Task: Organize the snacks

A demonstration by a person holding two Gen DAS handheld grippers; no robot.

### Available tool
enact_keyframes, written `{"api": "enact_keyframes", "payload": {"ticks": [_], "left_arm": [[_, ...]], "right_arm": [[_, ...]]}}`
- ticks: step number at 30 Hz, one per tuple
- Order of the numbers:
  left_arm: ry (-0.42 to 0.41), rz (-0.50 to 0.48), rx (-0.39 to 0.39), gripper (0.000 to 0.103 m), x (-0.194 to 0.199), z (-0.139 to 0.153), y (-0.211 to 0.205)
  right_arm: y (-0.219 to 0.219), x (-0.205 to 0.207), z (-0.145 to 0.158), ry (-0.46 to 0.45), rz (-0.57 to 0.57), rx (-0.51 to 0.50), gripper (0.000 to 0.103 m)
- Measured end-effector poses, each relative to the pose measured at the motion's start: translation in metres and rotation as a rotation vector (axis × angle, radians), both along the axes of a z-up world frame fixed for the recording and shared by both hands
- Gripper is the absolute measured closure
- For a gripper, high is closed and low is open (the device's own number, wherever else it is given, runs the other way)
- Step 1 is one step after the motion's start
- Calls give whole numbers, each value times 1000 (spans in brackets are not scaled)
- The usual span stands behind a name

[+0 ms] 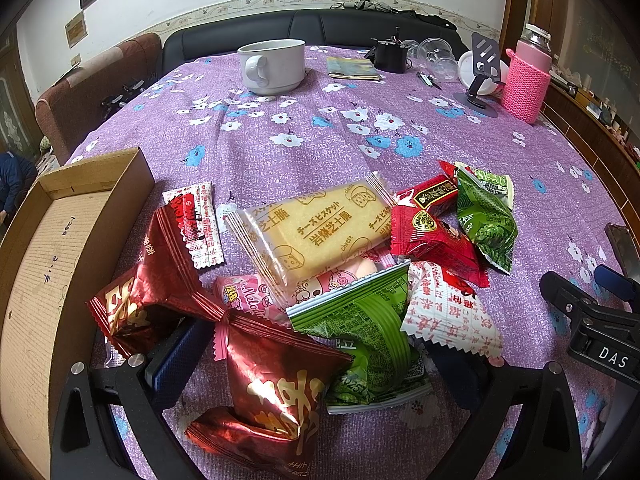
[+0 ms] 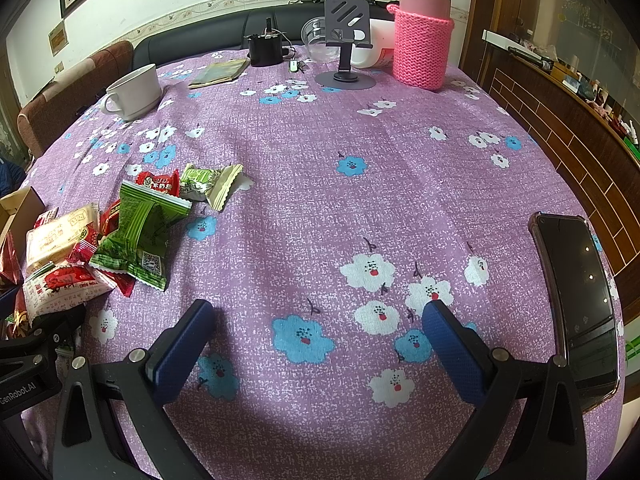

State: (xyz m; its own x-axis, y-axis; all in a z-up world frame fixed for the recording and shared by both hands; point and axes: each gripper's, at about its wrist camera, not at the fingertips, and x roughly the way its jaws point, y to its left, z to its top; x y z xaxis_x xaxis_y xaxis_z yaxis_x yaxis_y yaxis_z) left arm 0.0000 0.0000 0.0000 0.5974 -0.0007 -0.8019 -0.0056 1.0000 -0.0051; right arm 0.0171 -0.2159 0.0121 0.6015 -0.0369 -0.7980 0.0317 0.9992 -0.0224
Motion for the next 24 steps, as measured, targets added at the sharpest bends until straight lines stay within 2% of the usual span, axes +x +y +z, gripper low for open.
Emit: {"api": "enact_keyframes", "payload": {"ticks": [4,8,11,15,18,19,20,21,24], "left_arm": [[5,3,-1,0,0,0,0],[57,-22,-2,0,-6,3,-1],[68,-74,3,0,-21,1,-3],[78,-131,-2,0,-31,2,-4],[72,-163,-59,2,-45,6,-3],[53,-170,-115,7,-53,11,1],[29,-169,-140,9,-60,16,3],[-4,-165,-145,9,-67,21,5],[-201,-135,-99,9,-99,55,12]], "right_arm": [[0,0,0,0,5,-1,0],[-1,-1,1,4,35,7,0],[3,-1,0,42,44,7,0],[2,-5,2,67,-5,0,0],[2,-10,2,71,-10,2,0],[2,-11,1,70,-6,1,0],[2,-13,1,70,0,1,0],[2,-16,1,70,5,0,0],[2,-20,2,76,13,-1,0]]}}
